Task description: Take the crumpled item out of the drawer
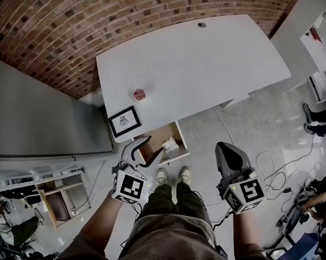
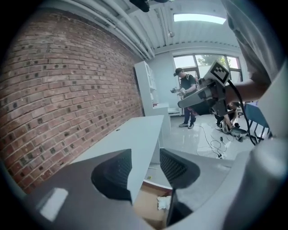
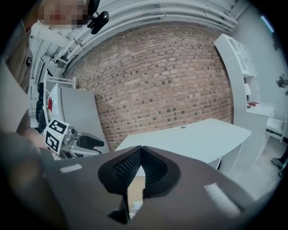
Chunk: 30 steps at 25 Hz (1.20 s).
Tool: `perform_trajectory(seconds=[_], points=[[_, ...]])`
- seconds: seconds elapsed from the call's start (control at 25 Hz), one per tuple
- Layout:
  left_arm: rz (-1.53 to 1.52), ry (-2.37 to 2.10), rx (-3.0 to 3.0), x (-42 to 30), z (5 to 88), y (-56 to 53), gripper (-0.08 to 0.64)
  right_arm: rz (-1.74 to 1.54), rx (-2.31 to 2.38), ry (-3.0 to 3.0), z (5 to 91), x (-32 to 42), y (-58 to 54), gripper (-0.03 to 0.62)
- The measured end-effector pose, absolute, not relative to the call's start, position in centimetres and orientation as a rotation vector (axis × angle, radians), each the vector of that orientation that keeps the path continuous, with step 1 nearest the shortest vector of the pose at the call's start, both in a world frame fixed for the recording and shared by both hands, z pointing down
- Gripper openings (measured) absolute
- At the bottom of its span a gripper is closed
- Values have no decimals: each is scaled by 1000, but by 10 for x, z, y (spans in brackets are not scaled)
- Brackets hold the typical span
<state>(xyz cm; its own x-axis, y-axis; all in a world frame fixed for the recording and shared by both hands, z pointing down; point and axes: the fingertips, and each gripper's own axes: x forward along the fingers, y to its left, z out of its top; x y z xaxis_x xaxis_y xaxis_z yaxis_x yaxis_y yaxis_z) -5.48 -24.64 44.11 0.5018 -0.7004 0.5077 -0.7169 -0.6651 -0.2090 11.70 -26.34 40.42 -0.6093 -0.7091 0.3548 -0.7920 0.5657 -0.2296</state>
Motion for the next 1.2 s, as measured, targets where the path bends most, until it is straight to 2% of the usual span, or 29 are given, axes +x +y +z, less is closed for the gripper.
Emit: perform_trajectory(seconds=[0.28,0.76,1.2], points=[[987,-998,2750,-32,532,-250,196,611,1261,-2495,469,112,-272,28],[1229,-571,2679,-28,735,-237,196,656,1288,-2423,586,101,-280,28],[1368,-518,2531,-44,883,-245,196,700,1256,-2369,695,100,-269,28]])
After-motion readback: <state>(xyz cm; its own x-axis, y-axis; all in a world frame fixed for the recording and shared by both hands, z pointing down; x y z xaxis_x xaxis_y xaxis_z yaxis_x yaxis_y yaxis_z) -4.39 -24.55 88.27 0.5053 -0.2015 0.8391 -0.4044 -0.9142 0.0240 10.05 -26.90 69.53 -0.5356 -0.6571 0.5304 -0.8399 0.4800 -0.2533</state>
